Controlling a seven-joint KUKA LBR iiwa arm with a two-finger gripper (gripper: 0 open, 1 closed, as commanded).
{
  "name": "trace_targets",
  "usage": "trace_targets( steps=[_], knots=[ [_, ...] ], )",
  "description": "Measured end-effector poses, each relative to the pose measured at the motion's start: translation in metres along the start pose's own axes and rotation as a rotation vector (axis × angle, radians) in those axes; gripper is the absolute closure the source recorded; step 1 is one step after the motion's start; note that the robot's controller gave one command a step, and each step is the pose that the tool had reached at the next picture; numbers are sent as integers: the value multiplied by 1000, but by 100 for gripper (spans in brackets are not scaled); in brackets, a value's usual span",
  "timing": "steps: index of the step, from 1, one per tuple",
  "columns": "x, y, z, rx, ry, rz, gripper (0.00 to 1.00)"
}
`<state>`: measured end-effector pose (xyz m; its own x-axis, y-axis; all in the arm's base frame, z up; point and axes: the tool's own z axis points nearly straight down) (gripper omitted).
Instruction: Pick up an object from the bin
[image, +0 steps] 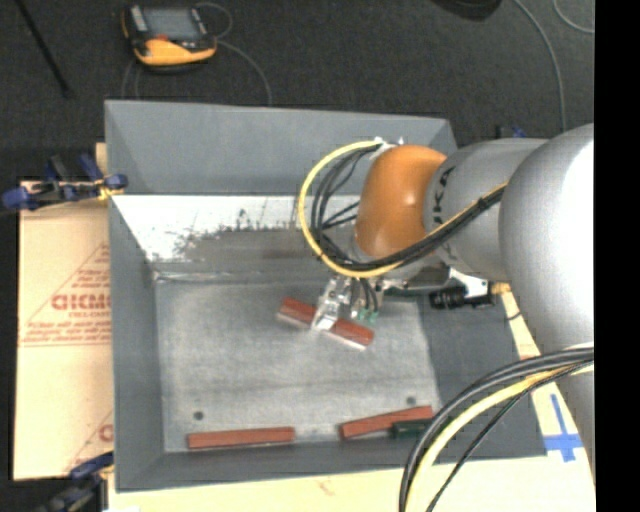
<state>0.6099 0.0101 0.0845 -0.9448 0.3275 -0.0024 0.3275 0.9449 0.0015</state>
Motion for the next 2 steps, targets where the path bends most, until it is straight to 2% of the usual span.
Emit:
trace_targets(
  steps=[2],
  knots=[
    [0, 0, 0, 0, 0, 0, 100]
  ],
)
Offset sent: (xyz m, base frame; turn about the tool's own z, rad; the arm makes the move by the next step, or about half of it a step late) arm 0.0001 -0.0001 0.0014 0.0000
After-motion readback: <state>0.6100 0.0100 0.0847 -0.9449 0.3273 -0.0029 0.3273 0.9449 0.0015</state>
